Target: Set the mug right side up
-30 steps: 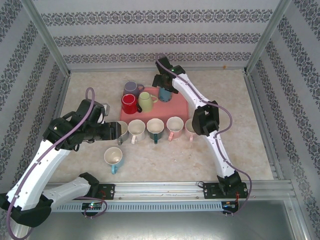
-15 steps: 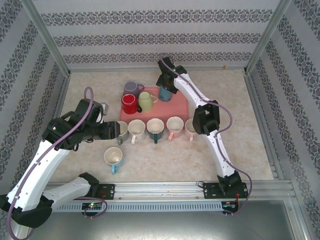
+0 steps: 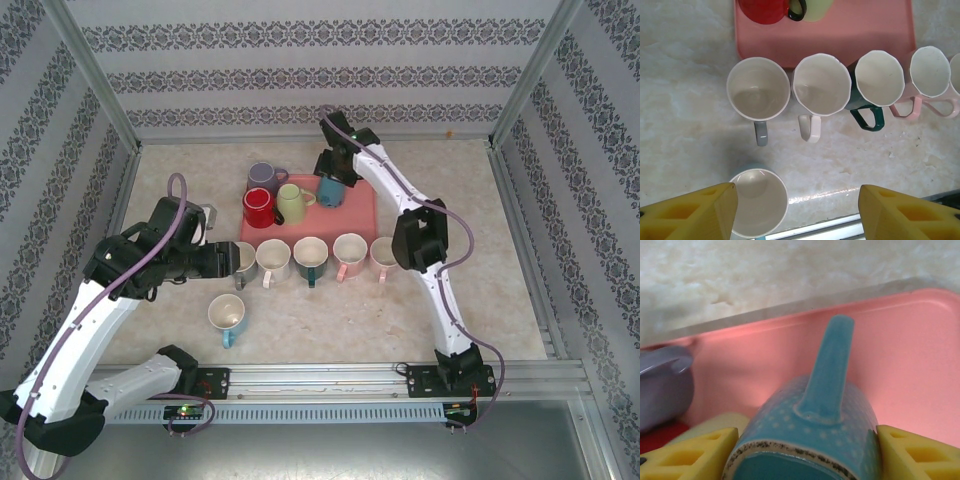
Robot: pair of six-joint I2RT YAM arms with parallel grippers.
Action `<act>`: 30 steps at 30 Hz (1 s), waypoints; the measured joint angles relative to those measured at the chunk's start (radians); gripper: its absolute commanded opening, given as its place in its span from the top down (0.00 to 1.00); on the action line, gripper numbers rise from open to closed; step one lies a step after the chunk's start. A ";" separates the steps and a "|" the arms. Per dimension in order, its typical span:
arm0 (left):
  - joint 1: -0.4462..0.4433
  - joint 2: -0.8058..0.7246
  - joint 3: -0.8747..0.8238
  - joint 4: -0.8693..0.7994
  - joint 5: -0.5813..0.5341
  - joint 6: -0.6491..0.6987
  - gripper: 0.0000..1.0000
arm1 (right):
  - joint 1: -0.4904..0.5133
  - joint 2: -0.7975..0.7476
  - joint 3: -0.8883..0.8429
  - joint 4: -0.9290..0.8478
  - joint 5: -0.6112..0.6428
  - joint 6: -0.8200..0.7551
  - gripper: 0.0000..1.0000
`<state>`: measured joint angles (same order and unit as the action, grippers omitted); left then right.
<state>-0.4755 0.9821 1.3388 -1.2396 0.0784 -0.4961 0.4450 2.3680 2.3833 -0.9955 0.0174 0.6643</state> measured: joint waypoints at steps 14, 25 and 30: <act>0.000 0.071 0.237 0.005 0.012 0.000 0.35 | 0.076 -0.535 -0.286 0.192 -0.084 -0.540 0.58; 0.024 0.181 0.473 -0.059 0.222 -0.025 0.36 | 0.222 -0.941 -0.890 0.578 -0.128 -1.124 0.60; 0.048 0.174 0.450 -0.030 0.416 -0.090 0.37 | 0.317 -1.069 -1.025 0.673 -0.128 -1.360 0.62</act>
<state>-0.4278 1.1561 1.7889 -1.2697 0.4942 -0.5858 0.7616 1.2991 1.3579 -0.3229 -0.1104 -0.6960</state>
